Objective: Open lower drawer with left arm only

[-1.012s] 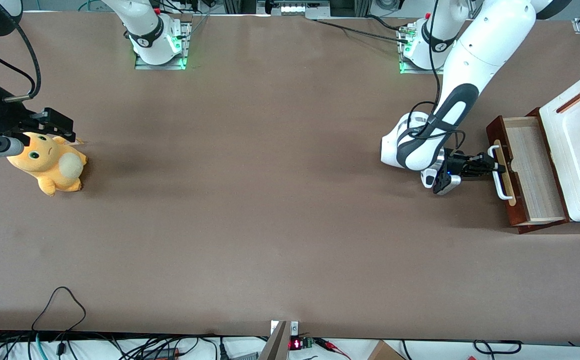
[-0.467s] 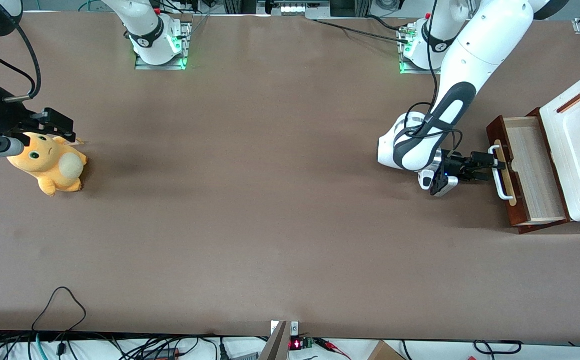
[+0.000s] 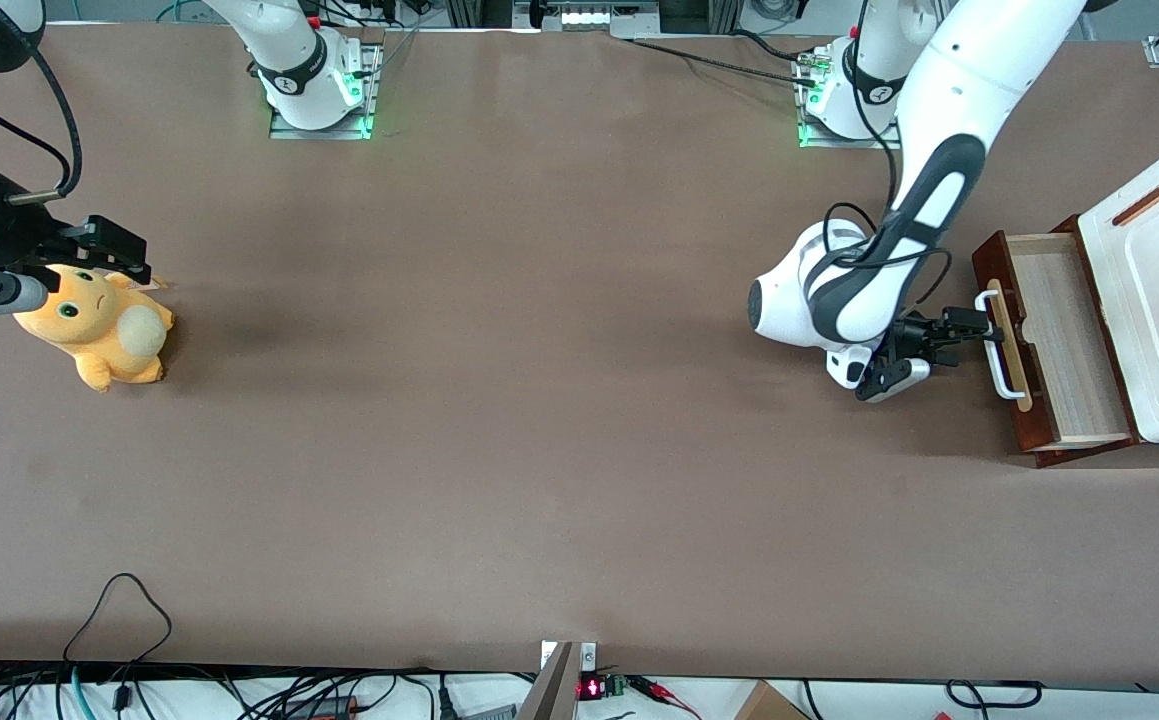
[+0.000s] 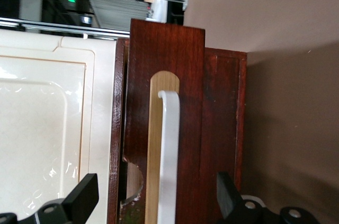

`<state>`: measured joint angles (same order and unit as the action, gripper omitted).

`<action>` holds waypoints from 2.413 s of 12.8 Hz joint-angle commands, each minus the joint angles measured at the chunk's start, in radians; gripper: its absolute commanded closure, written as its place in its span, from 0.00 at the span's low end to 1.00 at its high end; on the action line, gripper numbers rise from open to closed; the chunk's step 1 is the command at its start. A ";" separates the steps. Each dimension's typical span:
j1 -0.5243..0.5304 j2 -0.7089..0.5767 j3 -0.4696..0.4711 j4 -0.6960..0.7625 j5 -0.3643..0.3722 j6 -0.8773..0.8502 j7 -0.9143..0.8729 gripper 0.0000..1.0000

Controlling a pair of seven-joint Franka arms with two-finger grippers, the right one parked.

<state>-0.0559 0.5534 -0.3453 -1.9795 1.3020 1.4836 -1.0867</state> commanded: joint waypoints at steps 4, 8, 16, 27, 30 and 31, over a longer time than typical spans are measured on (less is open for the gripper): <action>0.011 -0.176 -0.001 0.131 -0.394 0.118 0.290 0.00; 0.039 -0.303 0.014 0.214 -0.697 0.129 0.555 0.00; 0.048 -0.487 0.297 0.341 -1.306 0.124 0.974 0.00; 0.036 -0.526 0.319 0.327 -1.317 0.149 1.033 0.00; 0.036 -0.526 0.319 0.327 -1.319 0.149 1.035 0.00; 0.036 -0.526 0.319 0.329 -1.319 0.149 1.035 0.00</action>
<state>-0.0153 0.0459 -0.0351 -1.6415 -0.0027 1.6249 -0.0787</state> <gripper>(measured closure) 0.000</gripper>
